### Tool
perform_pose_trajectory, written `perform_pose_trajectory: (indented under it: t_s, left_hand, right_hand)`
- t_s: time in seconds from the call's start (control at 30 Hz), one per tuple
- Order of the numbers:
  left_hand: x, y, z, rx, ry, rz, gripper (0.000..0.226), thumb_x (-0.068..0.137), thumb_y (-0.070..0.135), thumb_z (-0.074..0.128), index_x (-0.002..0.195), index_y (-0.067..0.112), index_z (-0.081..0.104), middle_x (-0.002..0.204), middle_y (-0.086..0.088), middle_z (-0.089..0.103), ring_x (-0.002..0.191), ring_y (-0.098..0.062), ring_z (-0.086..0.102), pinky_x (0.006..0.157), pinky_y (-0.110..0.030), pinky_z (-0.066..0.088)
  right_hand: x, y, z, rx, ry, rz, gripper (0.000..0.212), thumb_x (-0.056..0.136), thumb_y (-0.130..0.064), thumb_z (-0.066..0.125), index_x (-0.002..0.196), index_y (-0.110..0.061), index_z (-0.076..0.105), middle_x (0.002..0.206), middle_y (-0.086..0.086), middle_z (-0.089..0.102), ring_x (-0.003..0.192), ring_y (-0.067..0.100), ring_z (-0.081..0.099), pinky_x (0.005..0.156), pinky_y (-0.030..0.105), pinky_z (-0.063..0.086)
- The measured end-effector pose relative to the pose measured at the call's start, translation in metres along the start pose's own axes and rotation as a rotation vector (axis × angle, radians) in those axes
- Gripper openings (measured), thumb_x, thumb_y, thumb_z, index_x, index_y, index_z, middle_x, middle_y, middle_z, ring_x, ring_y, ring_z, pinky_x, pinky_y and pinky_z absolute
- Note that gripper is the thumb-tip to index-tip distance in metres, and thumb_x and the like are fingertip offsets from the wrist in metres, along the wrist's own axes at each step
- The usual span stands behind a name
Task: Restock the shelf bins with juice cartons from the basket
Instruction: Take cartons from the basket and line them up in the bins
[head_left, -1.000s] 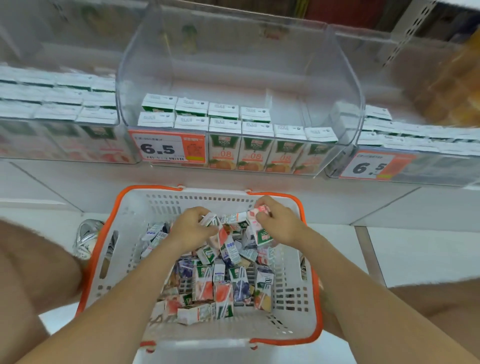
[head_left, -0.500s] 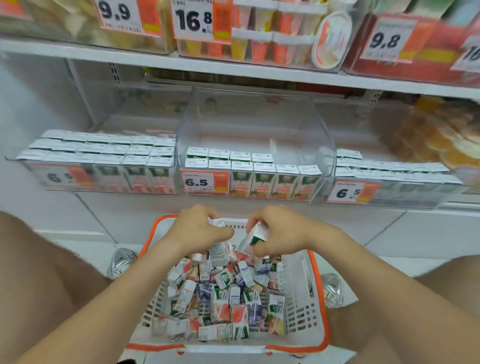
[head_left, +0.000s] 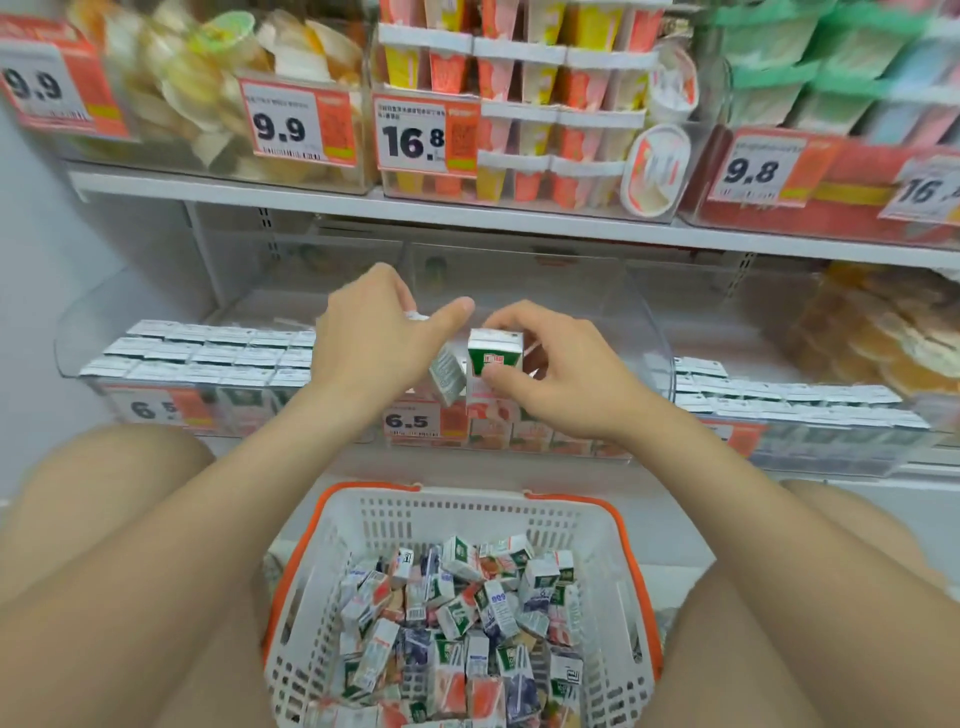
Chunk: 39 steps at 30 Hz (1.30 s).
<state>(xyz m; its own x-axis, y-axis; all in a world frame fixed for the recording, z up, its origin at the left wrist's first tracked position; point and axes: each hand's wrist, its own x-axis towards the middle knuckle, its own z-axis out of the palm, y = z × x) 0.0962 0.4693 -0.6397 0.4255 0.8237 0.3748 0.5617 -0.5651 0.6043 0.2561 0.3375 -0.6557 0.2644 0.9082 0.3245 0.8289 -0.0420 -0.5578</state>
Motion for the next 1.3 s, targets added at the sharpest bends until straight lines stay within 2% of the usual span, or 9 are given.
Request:
perform_pose_trajectory:
  t_s: [0.13,0.3,0.4,0.5,0.6,0.83,0.97,1.17,1.3]
  left_hand:
    - [0.021,-0.005,0.021,0.145,-0.023,0.039,0.06,0.09,0.082,0.048,0.097,0.024,0.064,0.105,-0.003,0.061,0.09,-0.032,0.062,0.073,-0.039,0.047]
    - [0.02,-0.013,0.037,0.133,-0.126,0.093,0.078,0.097,0.082,0.029,0.091,0.018,0.073,0.084,-0.003,0.072,0.088,-0.031,0.068,0.067,-0.038,0.045]
    - [0.015,-0.018,0.029,0.029,-0.257,0.142,0.056,0.097,0.07,0.052,0.128,0.025,0.067,0.116,0.005,0.073,0.102,-0.014,0.066,0.079,-0.032,0.05]
    - [0.017,-0.029,0.013,-0.027,-0.384,0.231,0.031,0.092,0.044,0.076,0.12,0.037,0.065,0.108,0.018,0.07,0.083,0.002,0.064,0.071,-0.022,0.052]
    - [0.02,-0.036,-0.001,-0.068,-0.346,0.285,0.027,0.094,0.035,0.077,0.118,0.037,0.067,0.11,0.019,0.07,0.099,-0.007,0.063,0.085,-0.032,0.051]
    - [0.042,-0.074,-0.055,-0.076,-0.135,0.145,0.022,0.097,0.033,0.073,0.118,0.035,0.067,0.109,0.011,0.069,0.086,-0.009,0.062,0.067,-0.02,0.042]
    - [0.072,-0.111,-0.092,-0.086,-0.026,0.041,0.022,0.097,0.026,0.074,0.118,0.027,0.066,0.11,0.003,0.066,0.091,-0.021,0.059,0.068,-0.03,0.045]
    - [0.125,-0.172,-0.107,0.294,-0.053,0.026,0.038,0.09,-0.002,0.067,0.125,0.011,0.061,0.117,-0.014,0.056,0.104,-0.04,0.057,0.088,-0.045,0.049]
    - [0.14,-0.22,-0.101,0.51,-0.104,0.034,0.045,0.076,-0.018,0.064,0.115,0.005,0.06,0.111,-0.014,0.046,0.087,-0.042,0.06,0.078,-0.054,0.055]
  right_hand:
    - [0.02,0.008,0.017,0.048,0.082,0.032,0.028,0.095,-0.032,0.071,0.122,-0.034,0.062,0.099,-0.019,0.07,0.085,0.003,0.066,0.075,0.026,0.054]
    - [0.023,0.015,0.034,0.166,0.152,0.112,0.027,0.095,-0.031,0.07,0.122,-0.032,0.067,0.095,-0.018,0.072,0.085,0.0,0.068,0.075,0.02,0.054]
    - [0.025,0.014,0.035,0.206,0.177,0.158,0.024,0.096,-0.031,0.071,0.12,-0.032,0.068,0.087,-0.015,0.073,0.079,0.001,0.069,0.07,0.02,0.055]
    - [0.023,0.01,0.036,0.202,0.173,0.151,0.026,0.096,-0.024,0.07,0.121,-0.031,0.066,0.097,-0.018,0.072,0.085,0.0,0.068,0.074,0.024,0.057]
    - [0.018,0.0,0.038,0.199,0.218,0.072,0.03,0.098,-0.025,0.068,0.126,-0.031,0.062,0.106,-0.021,0.068,0.098,0.001,0.064,0.08,0.024,0.053]
    - [0.024,-0.042,0.045,0.152,0.285,-0.157,0.036,0.094,-0.012,0.071,0.126,-0.02,0.058,0.114,-0.01,0.065,0.103,0.009,0.062,0.086,0.026,0.052]
    - [0.058,-0.072,0.062,0.126,0.269,-0.255,0.036,0.09,-0.007,0.073,0.121,-0.017,0.059,0.114,-0.006,0.065,0.104,0.011,0.061,0.089,0.031,0.051]
    - [0.124,-0.095,0.12,-0.034,0.134,-0.293,0.034,0.091,-0.018,0.068,0.122,-0.023,0.055,0.114,-0.005,0.057,0.097,0.014,0.054,0.082,0.039,0.051]
    - [0.163,-0.104,0.159,0.007,0.144,-0.159,0.031,0.093,-0.015,0.068,0.119,-0.023,0.053,0.112,-0.001,0.056,0.096,0.019,0.052,0.081,0.038,0.048]
